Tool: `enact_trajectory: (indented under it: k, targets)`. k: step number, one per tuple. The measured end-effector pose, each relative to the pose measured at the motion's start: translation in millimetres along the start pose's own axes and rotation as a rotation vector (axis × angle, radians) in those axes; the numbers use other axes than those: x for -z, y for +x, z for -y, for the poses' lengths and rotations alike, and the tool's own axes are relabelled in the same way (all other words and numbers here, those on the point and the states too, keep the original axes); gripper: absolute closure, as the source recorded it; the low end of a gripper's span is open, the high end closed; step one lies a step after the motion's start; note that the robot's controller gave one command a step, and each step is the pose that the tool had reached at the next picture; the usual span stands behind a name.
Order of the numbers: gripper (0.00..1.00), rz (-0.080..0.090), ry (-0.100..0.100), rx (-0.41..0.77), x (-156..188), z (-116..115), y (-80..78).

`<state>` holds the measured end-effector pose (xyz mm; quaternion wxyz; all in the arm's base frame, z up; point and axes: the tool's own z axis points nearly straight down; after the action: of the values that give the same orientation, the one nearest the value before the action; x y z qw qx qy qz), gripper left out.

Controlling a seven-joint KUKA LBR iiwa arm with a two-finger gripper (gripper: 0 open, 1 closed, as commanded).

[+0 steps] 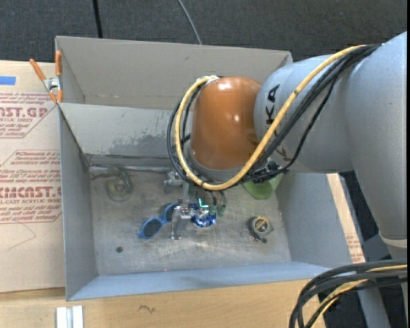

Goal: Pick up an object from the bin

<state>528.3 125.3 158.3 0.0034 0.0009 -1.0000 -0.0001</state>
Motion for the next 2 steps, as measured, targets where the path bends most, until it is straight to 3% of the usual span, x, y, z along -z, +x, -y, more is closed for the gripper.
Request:
enact_trajectory:
  k: [1, 2]
  targets:
    - [0.0, 0.015, -0.002, 0.108, -88.7, 18.9, 5.0]
    - [1.0, 0.0, 0.0, 0.109, -85.3, 18.5, 7.2]
